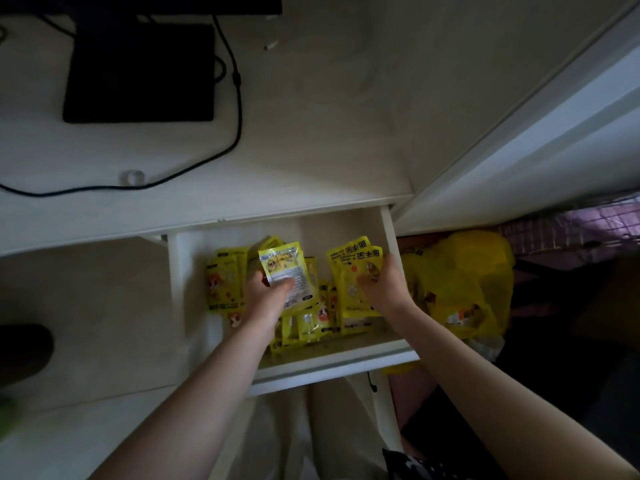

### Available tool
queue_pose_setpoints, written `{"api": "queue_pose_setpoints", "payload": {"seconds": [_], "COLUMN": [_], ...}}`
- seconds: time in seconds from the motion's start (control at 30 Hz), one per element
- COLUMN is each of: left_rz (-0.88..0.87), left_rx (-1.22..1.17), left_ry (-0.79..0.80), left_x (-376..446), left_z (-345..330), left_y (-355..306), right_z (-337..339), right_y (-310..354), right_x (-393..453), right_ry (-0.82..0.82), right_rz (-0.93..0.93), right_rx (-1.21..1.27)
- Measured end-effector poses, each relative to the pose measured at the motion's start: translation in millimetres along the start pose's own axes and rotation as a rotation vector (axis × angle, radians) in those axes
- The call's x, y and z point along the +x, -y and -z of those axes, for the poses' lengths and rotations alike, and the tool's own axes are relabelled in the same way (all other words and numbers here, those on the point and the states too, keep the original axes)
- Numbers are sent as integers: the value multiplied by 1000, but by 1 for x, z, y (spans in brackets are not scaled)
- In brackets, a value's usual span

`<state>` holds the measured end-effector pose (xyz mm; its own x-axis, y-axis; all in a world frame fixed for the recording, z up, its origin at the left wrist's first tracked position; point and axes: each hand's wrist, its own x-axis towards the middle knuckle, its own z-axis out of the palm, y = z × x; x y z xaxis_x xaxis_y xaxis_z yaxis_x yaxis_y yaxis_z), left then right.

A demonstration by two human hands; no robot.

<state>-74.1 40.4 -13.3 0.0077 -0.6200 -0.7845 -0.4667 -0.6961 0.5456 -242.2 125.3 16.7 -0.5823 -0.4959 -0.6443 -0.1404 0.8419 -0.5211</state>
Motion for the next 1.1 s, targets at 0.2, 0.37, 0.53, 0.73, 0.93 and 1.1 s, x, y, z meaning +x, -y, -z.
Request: {"api": "queue_pose_setpoints", "payload": {"seconds": [0.2,0.37,0.53,0.73,0.93,1.1], "left_rz": [11,8,-95,-180,-249,-275], "left_rx": [21,32,184,329,400,410], "left_ry": [-31,-34,-10,-57,-80,-102], "left_x": [43,74,84,79,77,65], "left_z": [-31,-52,-58,-53,-37,-18], "left_y": [-3,-7,2,2,5,2], "right_z": [-23,-37,-42,-42,-36,-29], "right_y": [5,4,-5,-11,-12,-10], "right_x": [55,87,103,106,97,79], "right_ry": [11,23,63,75,97,108], "right_rz": [-84,-99,-123,-130,-127,-121], "right_rx": [16,35,40,-20,-153,-234]}}
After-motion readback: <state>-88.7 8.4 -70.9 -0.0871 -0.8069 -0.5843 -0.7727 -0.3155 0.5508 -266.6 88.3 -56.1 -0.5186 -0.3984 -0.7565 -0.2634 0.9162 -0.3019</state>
